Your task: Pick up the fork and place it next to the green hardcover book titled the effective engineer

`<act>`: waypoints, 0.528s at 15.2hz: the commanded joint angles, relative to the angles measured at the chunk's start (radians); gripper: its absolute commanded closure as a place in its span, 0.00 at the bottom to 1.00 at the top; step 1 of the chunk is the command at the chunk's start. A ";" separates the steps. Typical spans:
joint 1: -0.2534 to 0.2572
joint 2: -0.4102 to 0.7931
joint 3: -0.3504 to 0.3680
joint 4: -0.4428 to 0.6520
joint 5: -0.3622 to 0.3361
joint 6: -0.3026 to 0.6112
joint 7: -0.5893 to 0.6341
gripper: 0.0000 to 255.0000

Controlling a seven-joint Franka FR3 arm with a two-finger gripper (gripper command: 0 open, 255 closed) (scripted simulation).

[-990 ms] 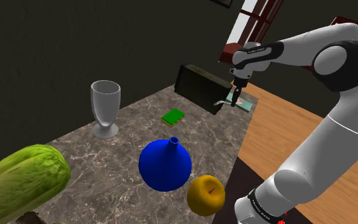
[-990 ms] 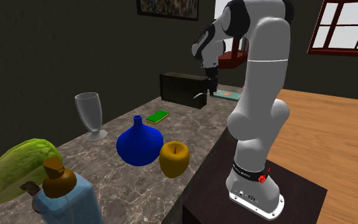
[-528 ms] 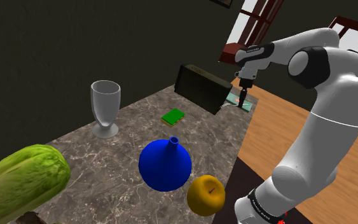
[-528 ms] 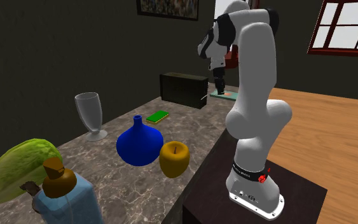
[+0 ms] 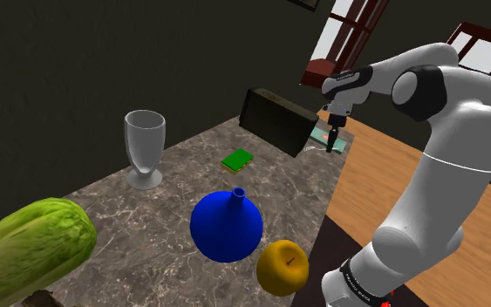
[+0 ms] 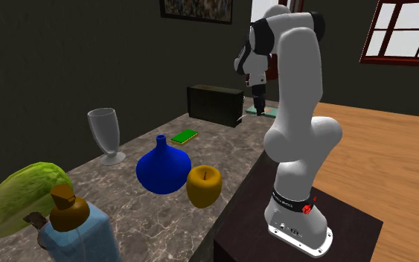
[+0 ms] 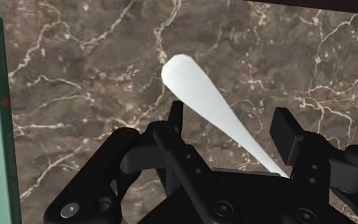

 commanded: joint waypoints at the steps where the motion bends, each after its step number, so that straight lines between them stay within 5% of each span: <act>1: 0.000 0.034 0.008 0.009 0.021 0.287 0.008 1.00; 8: -0.025 0.075 0.038 -0.025 0.032 0.361 0.007 1.00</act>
